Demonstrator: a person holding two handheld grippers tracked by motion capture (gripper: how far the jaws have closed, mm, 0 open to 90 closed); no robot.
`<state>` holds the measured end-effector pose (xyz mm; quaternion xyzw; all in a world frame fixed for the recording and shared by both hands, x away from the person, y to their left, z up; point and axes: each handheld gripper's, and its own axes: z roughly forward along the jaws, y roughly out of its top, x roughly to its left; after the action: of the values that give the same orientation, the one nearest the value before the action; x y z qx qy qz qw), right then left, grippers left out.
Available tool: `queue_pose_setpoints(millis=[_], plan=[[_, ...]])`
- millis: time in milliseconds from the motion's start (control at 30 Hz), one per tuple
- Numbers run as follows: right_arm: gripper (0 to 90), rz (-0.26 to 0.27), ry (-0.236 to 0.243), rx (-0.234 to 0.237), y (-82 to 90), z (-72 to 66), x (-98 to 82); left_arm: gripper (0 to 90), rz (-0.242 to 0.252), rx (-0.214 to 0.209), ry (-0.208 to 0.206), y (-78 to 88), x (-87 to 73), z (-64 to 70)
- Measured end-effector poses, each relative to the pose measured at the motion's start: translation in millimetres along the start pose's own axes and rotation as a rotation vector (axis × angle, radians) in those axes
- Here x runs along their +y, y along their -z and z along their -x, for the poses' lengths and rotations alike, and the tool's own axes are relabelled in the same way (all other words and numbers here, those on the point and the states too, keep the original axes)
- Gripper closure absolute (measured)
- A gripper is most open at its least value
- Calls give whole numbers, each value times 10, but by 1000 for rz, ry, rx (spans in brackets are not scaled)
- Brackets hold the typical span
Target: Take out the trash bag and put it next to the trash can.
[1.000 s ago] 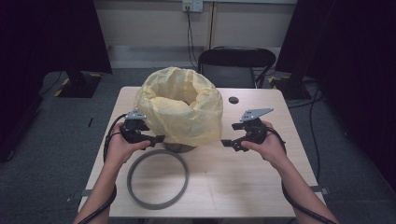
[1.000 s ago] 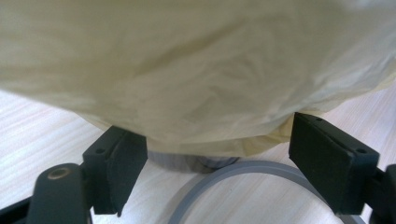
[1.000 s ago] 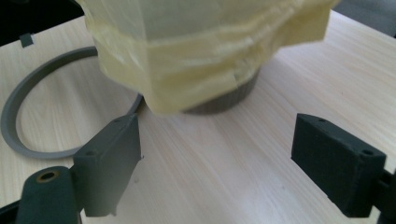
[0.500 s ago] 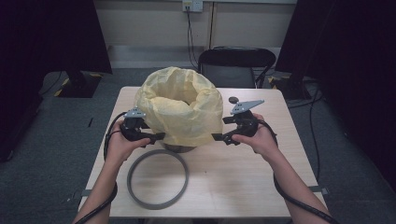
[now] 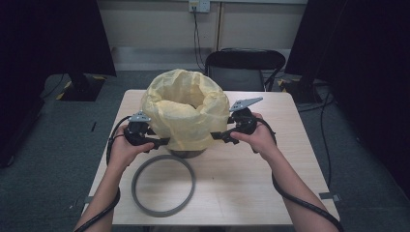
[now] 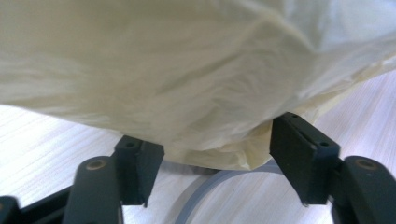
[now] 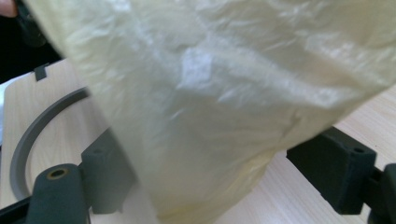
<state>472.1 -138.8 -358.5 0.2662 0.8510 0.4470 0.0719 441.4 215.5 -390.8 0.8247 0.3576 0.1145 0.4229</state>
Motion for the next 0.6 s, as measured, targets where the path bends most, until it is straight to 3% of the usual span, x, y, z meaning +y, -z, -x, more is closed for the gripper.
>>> queue_pose_setpoints(millis=[367,433,533,567,600], plan=[[395,1,21,7,-65,-28,68,603,-33,0,-13,75,60,14],[480,-1,15,17,-57,-32,81,648,-47,-1,-44,90,77,13],[575,11,1,27,-35,-39,102,734,-42,-13,-38,118,96,25],[622,4,-7,44,-27,-38,112,799,-41,-16,-43,130,106,27],[622,4,-7,44,-27,-38,112,799,-44,-18,-46,143,119,29]])
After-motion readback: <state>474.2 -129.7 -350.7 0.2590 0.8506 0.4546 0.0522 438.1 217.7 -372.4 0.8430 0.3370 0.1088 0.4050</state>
